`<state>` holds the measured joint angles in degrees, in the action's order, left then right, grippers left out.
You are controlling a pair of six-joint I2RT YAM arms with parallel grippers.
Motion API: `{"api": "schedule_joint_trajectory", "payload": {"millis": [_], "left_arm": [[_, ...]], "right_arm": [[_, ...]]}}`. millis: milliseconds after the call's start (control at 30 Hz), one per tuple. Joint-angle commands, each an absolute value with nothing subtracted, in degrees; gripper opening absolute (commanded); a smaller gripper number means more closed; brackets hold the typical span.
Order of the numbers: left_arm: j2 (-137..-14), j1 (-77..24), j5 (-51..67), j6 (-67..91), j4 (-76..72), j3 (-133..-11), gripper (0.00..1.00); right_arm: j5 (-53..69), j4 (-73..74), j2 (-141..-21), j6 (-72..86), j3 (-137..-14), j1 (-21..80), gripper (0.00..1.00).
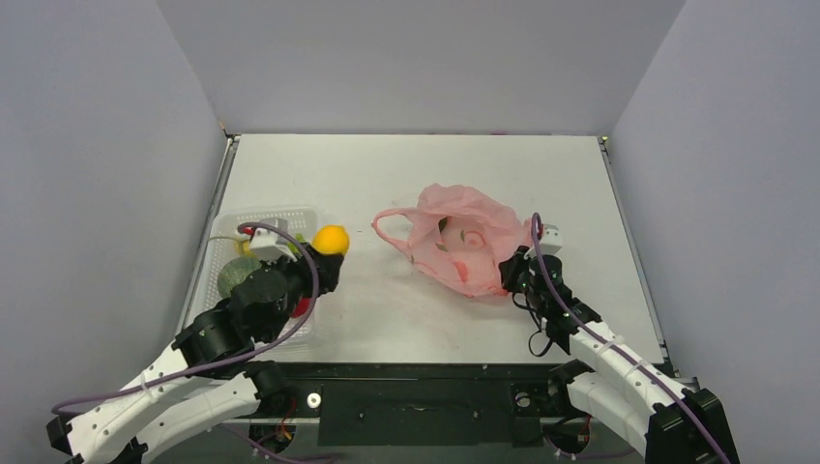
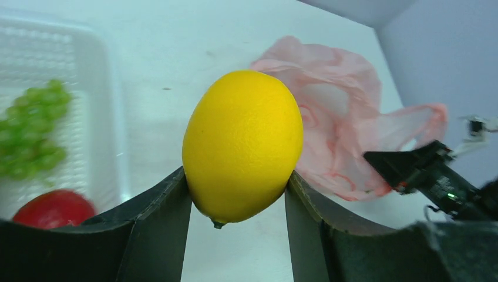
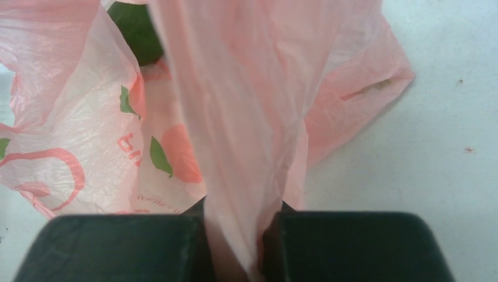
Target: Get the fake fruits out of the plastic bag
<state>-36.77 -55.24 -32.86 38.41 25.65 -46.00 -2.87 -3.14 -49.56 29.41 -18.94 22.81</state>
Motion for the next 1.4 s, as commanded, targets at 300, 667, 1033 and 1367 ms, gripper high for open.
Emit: {"api": "schedule_joint_trajectory", "payload": {"millis": [300,667,1033,1367], "left_arm": [[-41.84,-44.52,-47.87,41.07,43.86,-41.42,0.01],[-56.56,-18.59,-29.22,29.85,31.1,-42.09,0.56],[-55.15,-18.27,-22.95,29.78,30.95,-46.22,0.95],[-49.77,-20.28,3.21,35.66,19.38,-43.09,0.89]], "right_arm": [[-3.83,-11.62,-47.66,27.77,-16.9,26.12,0.0],[-4.25,-11.32,-44.7,26.99,-16.08,27.67,0.0],[-2.89,-10.81,-45.59,26.92,-16.98,27.85,0.0],[-1.32,-11.85,-48.57,27.06,-18.04,28.9,0.0]]}}
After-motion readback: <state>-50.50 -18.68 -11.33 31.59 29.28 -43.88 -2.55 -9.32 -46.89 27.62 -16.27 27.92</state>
